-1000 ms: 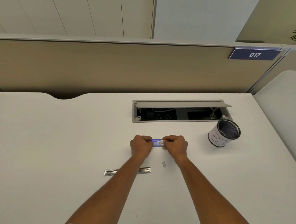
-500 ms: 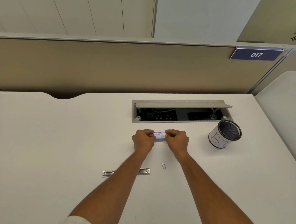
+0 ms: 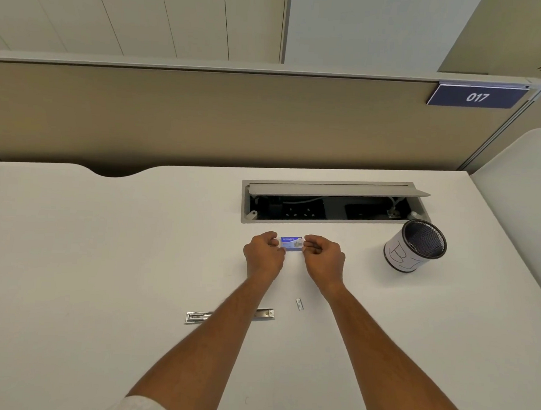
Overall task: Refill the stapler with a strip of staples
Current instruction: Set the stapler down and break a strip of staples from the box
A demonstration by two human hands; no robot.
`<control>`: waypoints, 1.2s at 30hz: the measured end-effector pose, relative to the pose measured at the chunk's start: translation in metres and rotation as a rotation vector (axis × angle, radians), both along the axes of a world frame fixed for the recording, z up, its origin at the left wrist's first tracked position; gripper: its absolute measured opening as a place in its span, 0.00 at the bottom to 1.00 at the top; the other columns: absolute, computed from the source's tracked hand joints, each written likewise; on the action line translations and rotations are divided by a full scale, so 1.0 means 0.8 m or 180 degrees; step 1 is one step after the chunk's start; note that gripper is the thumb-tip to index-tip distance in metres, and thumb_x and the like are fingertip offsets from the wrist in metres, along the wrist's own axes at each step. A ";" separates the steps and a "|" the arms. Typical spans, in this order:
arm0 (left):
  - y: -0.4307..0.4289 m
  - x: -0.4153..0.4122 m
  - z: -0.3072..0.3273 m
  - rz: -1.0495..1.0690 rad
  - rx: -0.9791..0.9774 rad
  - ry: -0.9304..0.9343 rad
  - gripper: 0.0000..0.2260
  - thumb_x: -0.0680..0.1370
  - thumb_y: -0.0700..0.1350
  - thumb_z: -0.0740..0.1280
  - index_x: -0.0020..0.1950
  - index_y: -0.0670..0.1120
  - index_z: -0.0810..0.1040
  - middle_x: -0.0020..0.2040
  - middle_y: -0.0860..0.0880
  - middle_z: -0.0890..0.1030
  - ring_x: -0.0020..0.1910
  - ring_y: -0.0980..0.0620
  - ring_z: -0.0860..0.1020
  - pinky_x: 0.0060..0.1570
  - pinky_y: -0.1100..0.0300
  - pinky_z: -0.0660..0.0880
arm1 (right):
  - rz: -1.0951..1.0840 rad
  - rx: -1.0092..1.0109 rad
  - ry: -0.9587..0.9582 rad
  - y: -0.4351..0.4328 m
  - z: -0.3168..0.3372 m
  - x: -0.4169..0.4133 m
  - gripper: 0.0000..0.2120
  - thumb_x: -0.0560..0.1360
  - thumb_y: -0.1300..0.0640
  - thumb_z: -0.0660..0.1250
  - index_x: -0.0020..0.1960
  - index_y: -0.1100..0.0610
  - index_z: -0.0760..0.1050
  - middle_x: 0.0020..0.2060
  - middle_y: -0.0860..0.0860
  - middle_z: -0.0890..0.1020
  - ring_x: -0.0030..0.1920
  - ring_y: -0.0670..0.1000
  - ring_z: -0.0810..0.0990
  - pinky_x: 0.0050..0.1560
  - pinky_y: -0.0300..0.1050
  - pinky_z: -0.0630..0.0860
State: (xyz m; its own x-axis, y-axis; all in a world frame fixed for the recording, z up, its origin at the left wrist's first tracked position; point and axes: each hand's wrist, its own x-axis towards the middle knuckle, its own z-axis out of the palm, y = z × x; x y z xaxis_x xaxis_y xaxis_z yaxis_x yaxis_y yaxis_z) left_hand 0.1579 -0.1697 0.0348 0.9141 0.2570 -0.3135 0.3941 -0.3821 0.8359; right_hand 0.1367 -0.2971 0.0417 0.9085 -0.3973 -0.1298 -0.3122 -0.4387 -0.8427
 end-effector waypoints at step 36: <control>0.116 -0.048 0.084 0.0107 -0.0923 -0.0316 0.03 0.77 0.48 0.74 0.46 0.53 0.88 0.42 0.53 0.88 0.39 0.58 0.85 0.57 0.48 0.83 | 0.0440 0.0261 -0.0215 0.030 0.040 -0.077 0.09 0.74 0.59 0.73 0.54 0.58 0.85 0.47 0.50 0.87 0.45 0.43 0.84 0.49 0.27 0.76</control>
State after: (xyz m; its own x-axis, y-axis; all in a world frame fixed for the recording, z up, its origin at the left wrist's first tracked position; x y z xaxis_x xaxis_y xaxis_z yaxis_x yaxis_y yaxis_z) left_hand 0.1195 -0.0768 0.1020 0.9364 0.2005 -0.2880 0.3136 -0.1100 0.9432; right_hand 0.0751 -0.2733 0.0740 0.9615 -0.2584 -0.0934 -0.1950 -0.4024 -0.8945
